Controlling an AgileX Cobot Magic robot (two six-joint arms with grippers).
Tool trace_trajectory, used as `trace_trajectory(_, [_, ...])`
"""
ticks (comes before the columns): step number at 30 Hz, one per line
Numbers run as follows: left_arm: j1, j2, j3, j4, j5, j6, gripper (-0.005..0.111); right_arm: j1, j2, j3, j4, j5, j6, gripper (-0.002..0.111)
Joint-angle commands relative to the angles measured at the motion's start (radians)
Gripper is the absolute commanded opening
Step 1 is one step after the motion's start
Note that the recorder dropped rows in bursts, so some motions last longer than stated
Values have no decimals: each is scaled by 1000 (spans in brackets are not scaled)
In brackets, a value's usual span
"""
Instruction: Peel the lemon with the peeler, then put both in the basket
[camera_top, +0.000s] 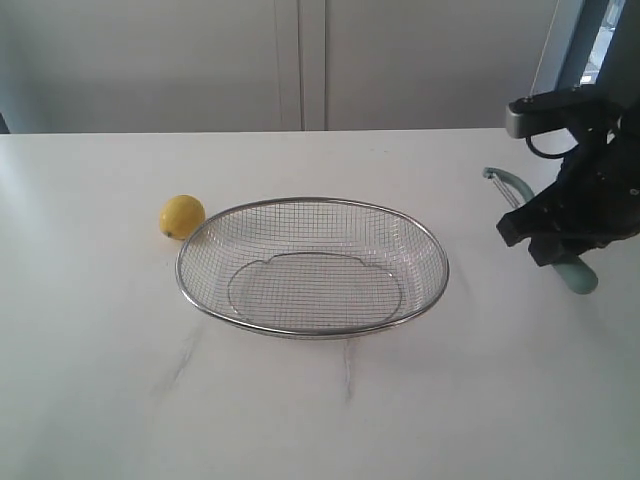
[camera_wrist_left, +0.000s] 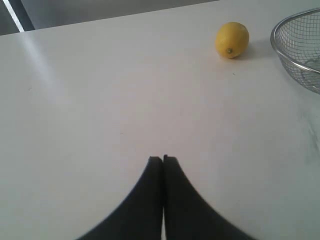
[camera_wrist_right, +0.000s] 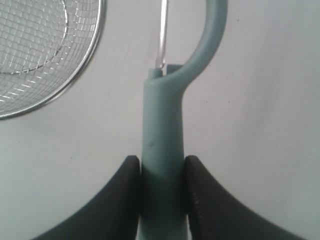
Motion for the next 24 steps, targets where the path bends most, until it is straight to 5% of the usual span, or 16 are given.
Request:
trace_trajectory(1, [3, -5, 3, -2, 4, -3, 0, -2, -81, 1, 5, 32, 2, 0])
trace_trajectory(24, [3, -5, 3, -2, 4, -3, 0, -2, -357, 1, 98, 78, -1, 0])
